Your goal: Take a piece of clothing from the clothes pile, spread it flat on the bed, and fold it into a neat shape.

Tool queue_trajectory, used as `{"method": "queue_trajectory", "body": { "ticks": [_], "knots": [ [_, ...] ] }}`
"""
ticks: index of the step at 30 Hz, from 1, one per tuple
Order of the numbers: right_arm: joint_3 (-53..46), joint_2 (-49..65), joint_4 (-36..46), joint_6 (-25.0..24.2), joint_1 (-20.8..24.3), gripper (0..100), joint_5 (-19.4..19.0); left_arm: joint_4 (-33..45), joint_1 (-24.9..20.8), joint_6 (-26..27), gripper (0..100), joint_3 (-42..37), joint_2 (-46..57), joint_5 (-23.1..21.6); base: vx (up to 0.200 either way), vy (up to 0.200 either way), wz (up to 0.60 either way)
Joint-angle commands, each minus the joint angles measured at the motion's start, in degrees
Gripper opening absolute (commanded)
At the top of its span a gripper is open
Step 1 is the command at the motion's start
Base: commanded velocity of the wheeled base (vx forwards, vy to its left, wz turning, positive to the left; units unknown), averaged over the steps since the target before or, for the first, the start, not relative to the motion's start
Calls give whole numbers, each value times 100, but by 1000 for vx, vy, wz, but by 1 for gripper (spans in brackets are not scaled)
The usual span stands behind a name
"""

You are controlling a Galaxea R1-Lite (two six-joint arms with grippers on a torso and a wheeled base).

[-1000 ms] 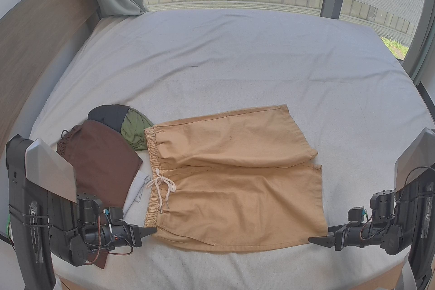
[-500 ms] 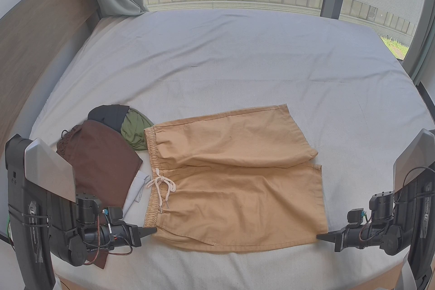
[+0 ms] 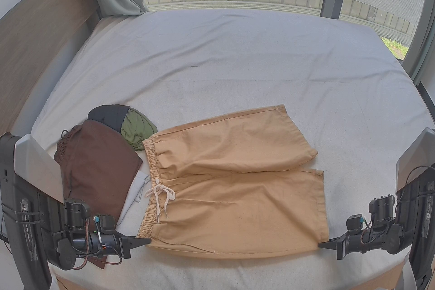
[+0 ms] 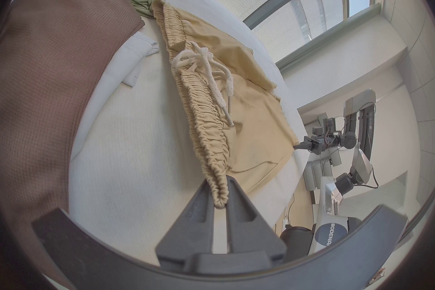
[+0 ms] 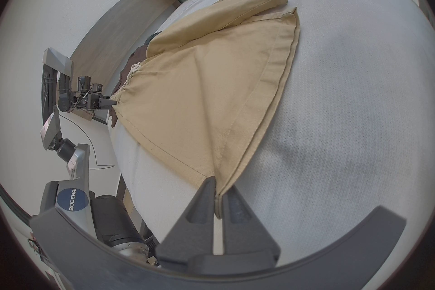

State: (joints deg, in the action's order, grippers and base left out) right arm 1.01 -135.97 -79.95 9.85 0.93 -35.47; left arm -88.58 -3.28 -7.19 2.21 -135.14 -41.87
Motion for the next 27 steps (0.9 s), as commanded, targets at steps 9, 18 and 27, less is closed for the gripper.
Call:
{"method": "queue_trajectory", "body": {
  "ticks": [9, 18, 27],
  "knots": [
    [-92, 229, -250, -53, -31, 0, -197, -10, 29, 95, 0, -62, 111, -119, 0, 0, 0],
    [-22, 625, -838, -774, 48, 0, -452, -10, -331, -828, 0, 192, 867, -40, 0, 0, 0],
    [83, 1214, -838, -1486, 57, 0, -566, -10, -542, -1619, 0, 412, 1368, -14, 0, 0, 0]
  ]
}}
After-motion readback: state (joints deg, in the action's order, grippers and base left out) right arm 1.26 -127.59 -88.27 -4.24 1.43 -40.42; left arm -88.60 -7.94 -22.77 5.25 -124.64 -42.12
